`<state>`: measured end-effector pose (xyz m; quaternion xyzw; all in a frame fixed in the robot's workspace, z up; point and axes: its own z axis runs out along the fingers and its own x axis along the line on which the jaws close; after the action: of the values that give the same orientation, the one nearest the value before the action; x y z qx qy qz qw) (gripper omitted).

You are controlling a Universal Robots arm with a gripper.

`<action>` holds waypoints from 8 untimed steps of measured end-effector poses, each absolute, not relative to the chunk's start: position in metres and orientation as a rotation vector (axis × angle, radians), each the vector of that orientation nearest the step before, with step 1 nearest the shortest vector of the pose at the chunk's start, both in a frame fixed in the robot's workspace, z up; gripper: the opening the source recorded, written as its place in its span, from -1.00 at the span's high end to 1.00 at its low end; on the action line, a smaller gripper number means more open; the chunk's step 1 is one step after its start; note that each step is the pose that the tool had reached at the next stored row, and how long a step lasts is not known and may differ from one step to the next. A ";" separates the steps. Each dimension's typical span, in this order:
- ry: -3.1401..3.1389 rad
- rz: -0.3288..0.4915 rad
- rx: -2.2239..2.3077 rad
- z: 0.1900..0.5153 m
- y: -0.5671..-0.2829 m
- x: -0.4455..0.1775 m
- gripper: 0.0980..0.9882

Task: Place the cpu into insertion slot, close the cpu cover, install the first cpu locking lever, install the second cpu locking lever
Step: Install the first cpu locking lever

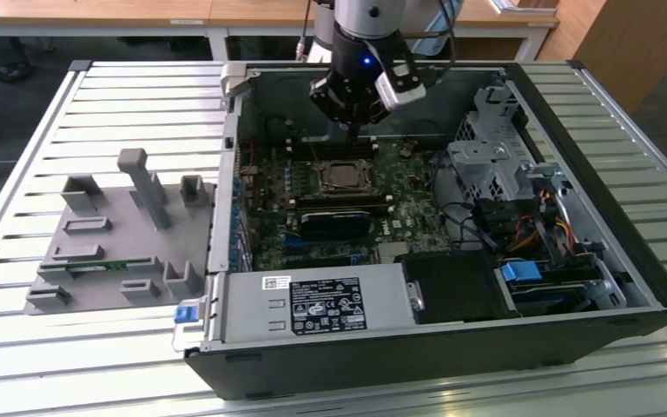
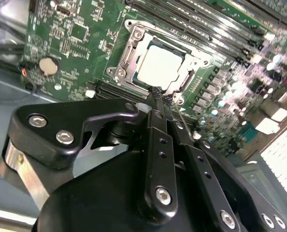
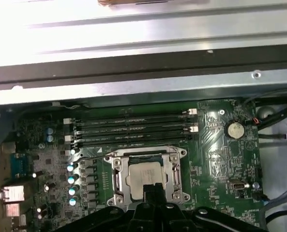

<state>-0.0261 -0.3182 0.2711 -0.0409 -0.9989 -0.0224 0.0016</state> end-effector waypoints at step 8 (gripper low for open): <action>-3.136 -0.070 0.005 0.270 -0.318 -0.029 0.98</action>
<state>-0.0288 -0.3182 0.2703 0.0015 -0.9997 -0.0224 0.0025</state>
